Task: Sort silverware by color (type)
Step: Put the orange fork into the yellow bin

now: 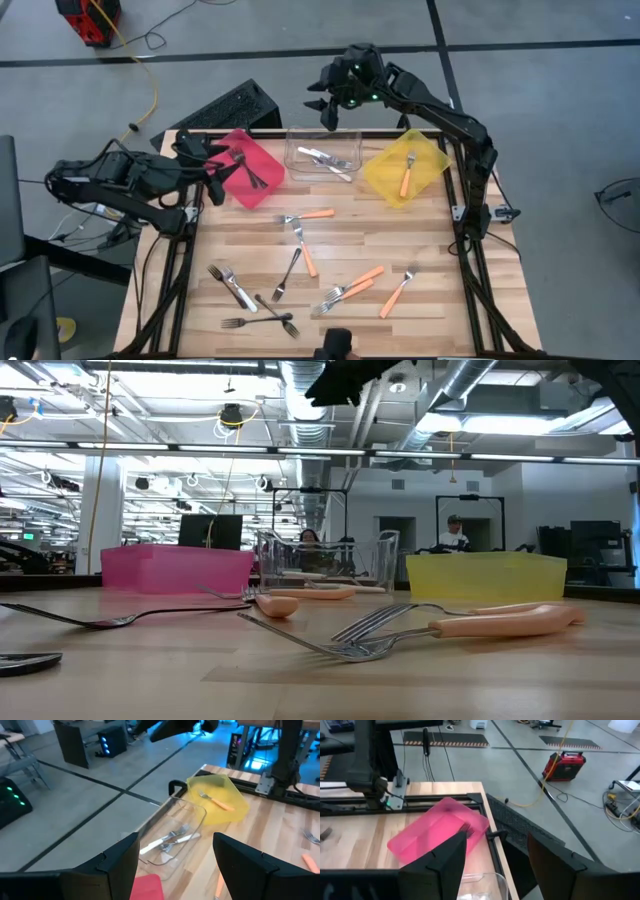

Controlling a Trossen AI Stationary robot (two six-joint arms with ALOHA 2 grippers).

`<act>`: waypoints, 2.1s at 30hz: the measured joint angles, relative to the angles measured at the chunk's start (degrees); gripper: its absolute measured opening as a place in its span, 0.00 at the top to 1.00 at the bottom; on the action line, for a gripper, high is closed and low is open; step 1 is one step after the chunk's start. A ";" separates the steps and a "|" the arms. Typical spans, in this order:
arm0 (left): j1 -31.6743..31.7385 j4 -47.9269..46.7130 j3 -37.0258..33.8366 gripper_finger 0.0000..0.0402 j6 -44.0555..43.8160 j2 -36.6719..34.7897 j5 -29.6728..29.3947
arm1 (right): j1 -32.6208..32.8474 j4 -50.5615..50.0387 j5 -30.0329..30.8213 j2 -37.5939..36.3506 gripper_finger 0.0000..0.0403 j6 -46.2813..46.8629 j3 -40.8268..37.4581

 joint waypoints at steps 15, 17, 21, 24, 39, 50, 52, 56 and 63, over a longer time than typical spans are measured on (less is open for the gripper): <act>5.46 38.80 0.56 0.41 31.74 3.82 18.21 | 13.57 -1.88 -1.93 -5.42 0.42 -16.60 7.98; 7.16 37.97 2.46 0.41 35.34 6.03 23.73 | 16.94 -3.31 0.81 -7.82 0.42 -20.04 8.06; 9.35 29.43 8.16 0.41 39.71 11.90 36.18 | 23.75 -7.16 3.63 -10.54 0.42 -25.02 8.11; 9.40 24.14 12.40 0.41 40.89 16.08 43.77 | 28.48 -10.80 6.99 -10.57 0.44 -25.33 8.11; 8.85 8.48 24.40 0.41 43.58 24.28 55.02 | 34.79 -19.08 13.89 -7.27 0.46 -26.98 7.93; 10.30 9.38 24.40 0.41 47.84 26.04 54.20 | 34.54 -17.72 13.63 -7.20 0.46 -27.22 7.96; 10.93 9.46 24.40 0.41 48.90 26.03 52.62 | 34.37 -17.87 13.59 -7.20 0.46 -27.24 7.96; 12.38 9.70 24.40 0.41 49.08 26.05 51.94 | 33.77 -19.07 11.41 -7.20 0.46 -27.28 7.96; 13.55 10.85 24.40 0.41 50.63 26.03 53.80 | 32.80 -18.93 9.84 -7.20 0.46 -25.63 7.96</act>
